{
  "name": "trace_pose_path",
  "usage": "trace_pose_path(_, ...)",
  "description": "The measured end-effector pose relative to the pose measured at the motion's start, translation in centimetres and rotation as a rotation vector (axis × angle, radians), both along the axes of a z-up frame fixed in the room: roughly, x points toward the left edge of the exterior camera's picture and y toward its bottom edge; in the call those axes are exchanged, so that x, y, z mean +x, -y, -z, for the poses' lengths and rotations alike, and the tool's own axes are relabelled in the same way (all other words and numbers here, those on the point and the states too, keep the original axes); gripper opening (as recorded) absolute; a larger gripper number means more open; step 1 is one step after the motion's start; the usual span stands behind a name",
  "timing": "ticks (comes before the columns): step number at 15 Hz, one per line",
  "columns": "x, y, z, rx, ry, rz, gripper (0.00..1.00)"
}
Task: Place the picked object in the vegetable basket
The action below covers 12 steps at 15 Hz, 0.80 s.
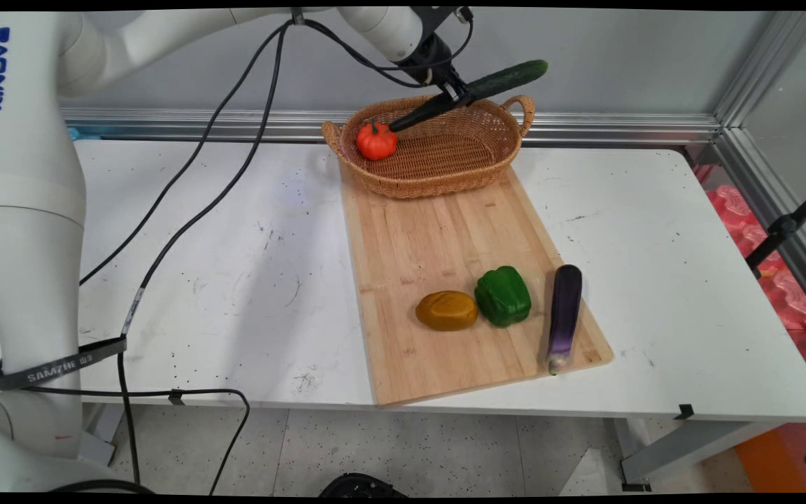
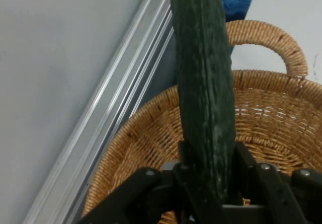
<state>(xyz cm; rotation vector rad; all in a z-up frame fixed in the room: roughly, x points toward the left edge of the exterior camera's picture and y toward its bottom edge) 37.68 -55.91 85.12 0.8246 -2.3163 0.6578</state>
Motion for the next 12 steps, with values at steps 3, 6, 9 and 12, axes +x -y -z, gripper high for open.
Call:
trace_pose_path(3,0.0,-0.1,0.7,0.004,-0.014,-0.019,0.0)
trace_pose_path(6,0.0,-0.2,1.3,0.008,-0.025,-0.03,0.0)
trace_pose_path(9,-0.1,-0.3,1.6,0.005,-0.029,-0.032,1.0)
trace_pose_path(12,-0.4,-0.5,1.4,-0.007,-0.017,-0.013,1.0)
